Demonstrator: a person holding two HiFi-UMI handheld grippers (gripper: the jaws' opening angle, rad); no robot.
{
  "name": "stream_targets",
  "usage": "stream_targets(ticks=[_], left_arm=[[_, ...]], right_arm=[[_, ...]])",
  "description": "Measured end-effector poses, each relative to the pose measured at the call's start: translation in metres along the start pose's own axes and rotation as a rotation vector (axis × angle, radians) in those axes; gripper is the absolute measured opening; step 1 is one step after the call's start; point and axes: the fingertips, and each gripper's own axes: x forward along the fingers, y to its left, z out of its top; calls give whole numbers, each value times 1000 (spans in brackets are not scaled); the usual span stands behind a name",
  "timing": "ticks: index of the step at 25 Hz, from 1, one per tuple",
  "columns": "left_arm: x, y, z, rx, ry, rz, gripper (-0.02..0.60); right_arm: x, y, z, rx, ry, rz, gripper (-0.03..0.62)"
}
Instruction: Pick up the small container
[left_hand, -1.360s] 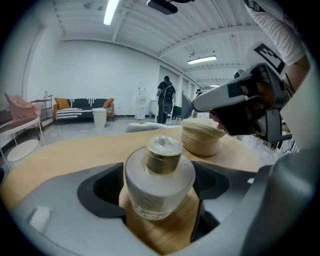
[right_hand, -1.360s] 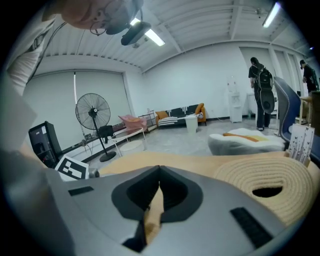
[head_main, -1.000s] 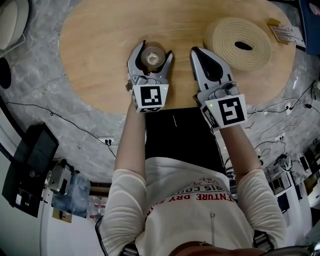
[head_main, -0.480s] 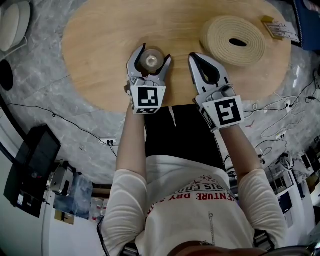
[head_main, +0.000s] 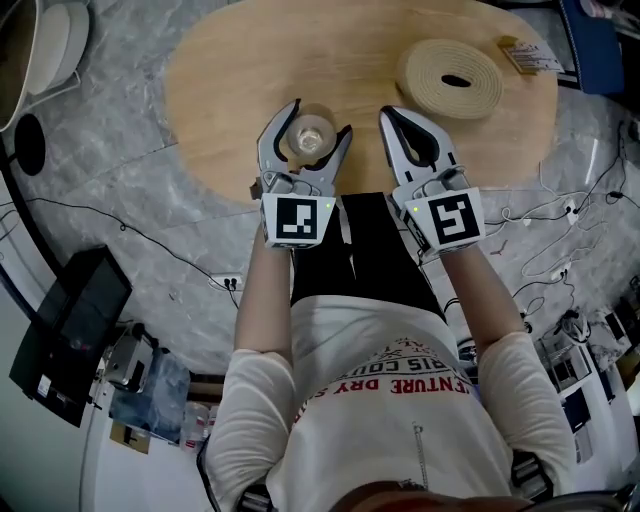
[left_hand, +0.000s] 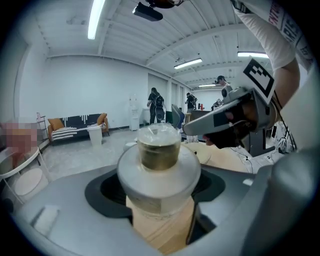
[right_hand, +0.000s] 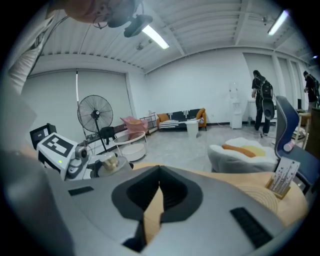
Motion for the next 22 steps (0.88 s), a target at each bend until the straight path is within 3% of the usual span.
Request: stream_targets(ticks=[9, 12, 16, 22], left_arm=[[-71, 12, 95, 30, -79, 16, 337], [-94, 20, 128, 72, -102, 23, 337], [-126, 32, 180, 32, -160, 68, 337], [-173, 39, 227, 33, -218, 105, 337]], right_arm=[[-51, 22, 73, -47, -65, -48, -5], [-71, 24, 103, -65, -97, -68, -4], [-93, 25, 144, -99, -149, -77, -4], [-120, 40, 188, -171, -196, -71, -4]])
